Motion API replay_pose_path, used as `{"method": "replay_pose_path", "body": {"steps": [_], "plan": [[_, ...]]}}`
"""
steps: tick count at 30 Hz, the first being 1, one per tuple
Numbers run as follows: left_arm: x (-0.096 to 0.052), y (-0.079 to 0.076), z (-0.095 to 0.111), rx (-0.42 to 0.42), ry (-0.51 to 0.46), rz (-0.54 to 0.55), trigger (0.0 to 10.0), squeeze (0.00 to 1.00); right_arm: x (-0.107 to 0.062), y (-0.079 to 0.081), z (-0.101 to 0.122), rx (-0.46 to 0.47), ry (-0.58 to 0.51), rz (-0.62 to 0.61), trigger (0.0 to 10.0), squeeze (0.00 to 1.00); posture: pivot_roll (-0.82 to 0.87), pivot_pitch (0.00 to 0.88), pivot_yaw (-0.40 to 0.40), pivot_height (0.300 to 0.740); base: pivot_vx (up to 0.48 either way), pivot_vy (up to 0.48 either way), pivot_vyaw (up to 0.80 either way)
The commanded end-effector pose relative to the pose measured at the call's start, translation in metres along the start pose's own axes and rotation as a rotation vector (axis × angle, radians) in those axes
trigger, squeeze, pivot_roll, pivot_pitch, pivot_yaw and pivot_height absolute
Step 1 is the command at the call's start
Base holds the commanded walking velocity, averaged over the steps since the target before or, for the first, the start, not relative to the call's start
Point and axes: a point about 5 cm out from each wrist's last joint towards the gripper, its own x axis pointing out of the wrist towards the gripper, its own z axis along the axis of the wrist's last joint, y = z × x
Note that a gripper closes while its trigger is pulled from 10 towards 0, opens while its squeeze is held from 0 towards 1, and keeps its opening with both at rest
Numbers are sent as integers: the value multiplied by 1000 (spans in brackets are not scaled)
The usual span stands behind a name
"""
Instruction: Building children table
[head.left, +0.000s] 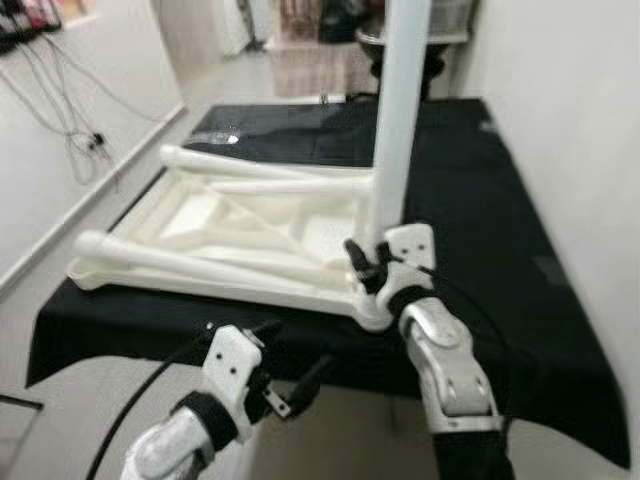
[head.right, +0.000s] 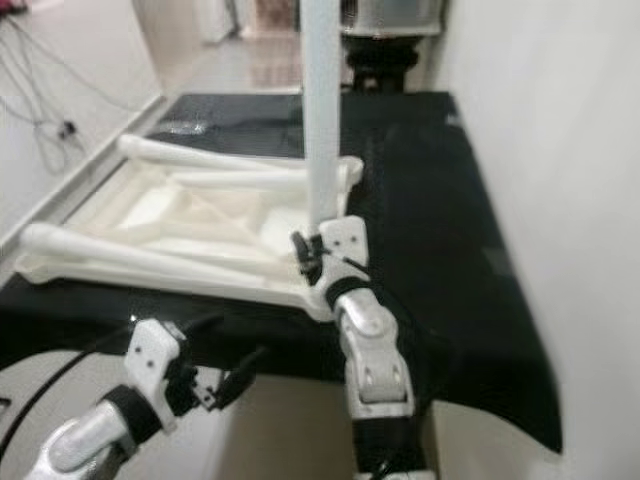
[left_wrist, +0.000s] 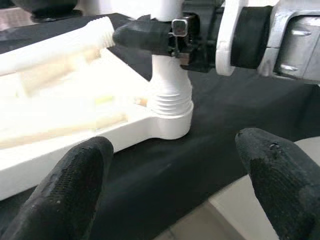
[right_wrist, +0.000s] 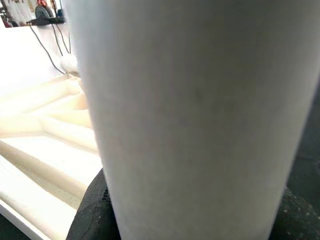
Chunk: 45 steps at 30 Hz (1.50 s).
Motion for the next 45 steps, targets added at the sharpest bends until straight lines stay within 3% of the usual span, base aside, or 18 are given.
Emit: {"method": "replay_pose_path", "body": {"steps": [1, 2, 3, 4, 8, 9, 12, 14, 15, 18, 19, 21, 24, 31, 32, 33, 34, 45], "plan": [[1, 1, -6, -14, 20, -7, 10000, 0, 2, 1, -33, 22, 155, 13, 0, 0, -39, 108, 78, 740, 0, 0, 0], [4, 2, -8, -27, 13, -13, 10000, 0, 16, 1, -22, -15, 105, 34, 2784, 0, -40, 100, 74, 740, 0, 0, 0], [4, 2, -8, -27, 13, -13, 10000, 0, 16, 1, -22, -15, 105, 34, 2784, 0, -40, 100, 74, 740, 0, 0, 0], [5, 3, -8, -30, 10, -8, 10000, 0, 21, -1, -17, -18, 81, 36, 10000, 0, -41, 90, 72, 740, 0, 0, 0], [6, 6, -9, -26, 7, 9, 10000, 0, 20, -1, -9, -22, 62, 38, 10000, 0, -37, 87, 70, 740, 0, 0, 0], [6, 7, -10, -25, 8, 15, 10000, 0, 16, 1, -3, -10, 43, 63, 10000, 1000, -32, 76, 66, 740, 0, 0, 0], [5, 8, -11, -25, 8, 19, 10000, 0, 13, 3, 1, 0, 29, 81, 10000, 1000, -32, 76, 66, 740, 0, 0, 0], [6, 9, -12, -27, 9, 26, 10000, 0, 17, 5, 13, 39, -39, 265, 10000, 1000, -23, 63, 60, 740, 0, 0, 0], [6, 8, -13, -31, 8, 30, 10000, 0, 22, 1, 21, 17, -74, 372, 10000, 0, -17, 59, 60, 740, 0, 0, 0], [6, 8, -14, -36, 6, 33, 10000, 0, 29, -5, 28, -21, -108, 471, 10000, 0, -17, 58, 59, 740, 0, 0, 0], [6, 8, -16, -39, 5, 35, 10000, 0, 34, -9, 37, -63, -120, 631, 10000, 0, -12, 51, 53, 740, 0, 0, 0], [6, 8, -17, -40, 6, 37, 10000, 0, 37, -12, 42, -94, -114, 708, 10000, 0, -7, 47, 49, 740, 0, 0, 0], [5, 7, -18, -40, 8, 37, 10000, 0, 42, -15, 48, -119, -93, 791, 10000, 0, 0, 44, 47, 740, 0, 0, 0], [3, 6, -20, -39, 13, 39, 10000, 0, 51, -19, 51, -121, -31, 849, 10000, 0, 22, 41, 36, 740, 0, 0, 0], [2, 6, -21, -40, 15, 47, 10000, 0, 54, -21, 50, -119, 3, 875, 2784, 0, 25, 41, 34, 740, 0, 0, 0], [2, 6, -21, -40, 15, 47, 10000, 0, 54, -21, 50, -119, 3, 875, 2784, 0, 25, 41, 34, 740, 0, 0, 0], [0, 7, -22, -42, 13, 66, 10000, 0, 57, -25, 46, -125, 57, 877, 0, 0, 38, 40, 32, 740, 0, 0, 0], [-5, 11, -26, -51, 12, 99, 10000, 0, 56, -42, 31, -141, 86, 756, 0, 0, 23, 38, 40, 740, 0, 0, 0]]}}
